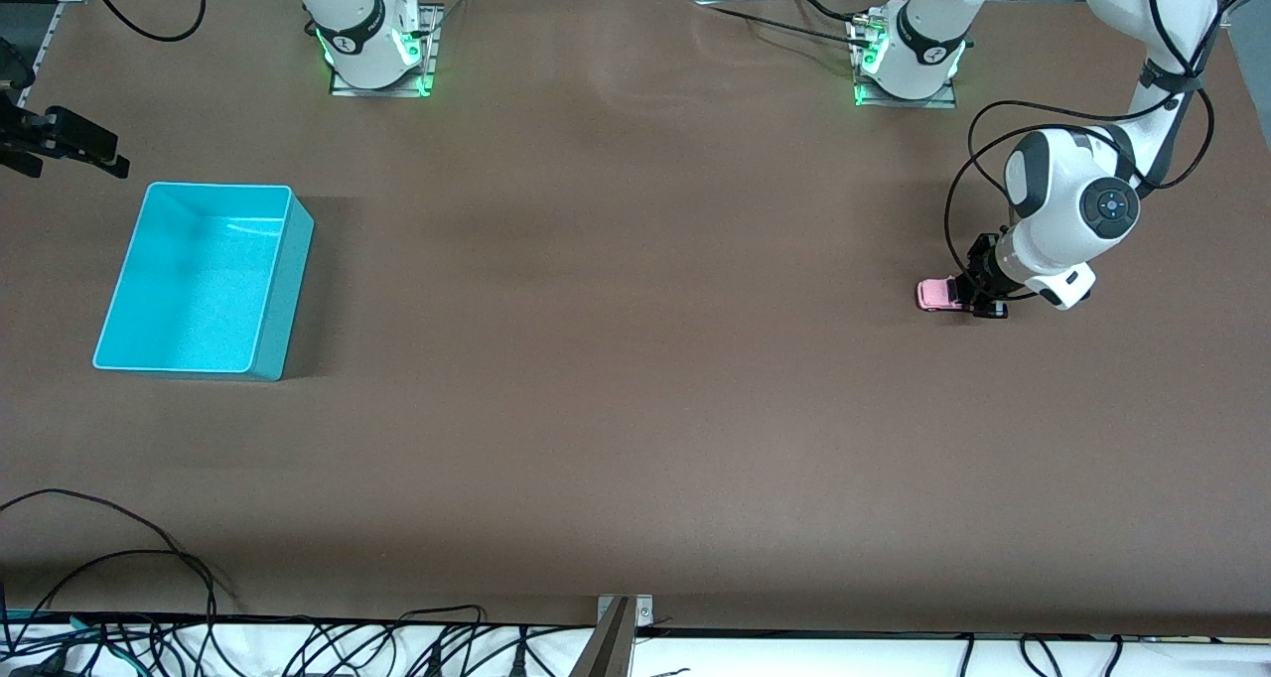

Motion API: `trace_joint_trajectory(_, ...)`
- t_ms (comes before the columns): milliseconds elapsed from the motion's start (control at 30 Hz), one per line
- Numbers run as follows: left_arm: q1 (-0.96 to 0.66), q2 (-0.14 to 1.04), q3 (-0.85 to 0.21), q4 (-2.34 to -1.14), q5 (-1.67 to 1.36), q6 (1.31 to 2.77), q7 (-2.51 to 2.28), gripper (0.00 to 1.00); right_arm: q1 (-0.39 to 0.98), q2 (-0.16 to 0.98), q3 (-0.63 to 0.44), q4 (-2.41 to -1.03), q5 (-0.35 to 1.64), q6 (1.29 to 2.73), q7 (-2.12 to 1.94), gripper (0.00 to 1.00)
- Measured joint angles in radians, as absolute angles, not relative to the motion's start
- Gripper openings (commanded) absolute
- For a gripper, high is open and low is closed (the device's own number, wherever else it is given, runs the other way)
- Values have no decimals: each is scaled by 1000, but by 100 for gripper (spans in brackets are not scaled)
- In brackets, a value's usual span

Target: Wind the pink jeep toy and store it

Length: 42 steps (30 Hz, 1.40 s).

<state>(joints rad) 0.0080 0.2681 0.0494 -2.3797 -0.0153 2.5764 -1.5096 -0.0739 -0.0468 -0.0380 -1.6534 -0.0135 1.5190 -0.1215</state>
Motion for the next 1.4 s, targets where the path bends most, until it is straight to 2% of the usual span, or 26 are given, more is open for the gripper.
trace_joint_trajectory(567,-12,233,-85,-2360,-15,2553,-1687,15,-74,-47,-38,-1653,-14,1519,-122,100)
trace_joint_trajectory(833,-62,251,-93,-2362,-15,2553,-1738,15,-74,-47,-38,-1653,-14,1519,-122,100)
trace_joint_trajectory(1400,-64,286,-92,-2362,68,2579,-1804,16,-74,-46,-38,-1653,-14,1519,-122,100)
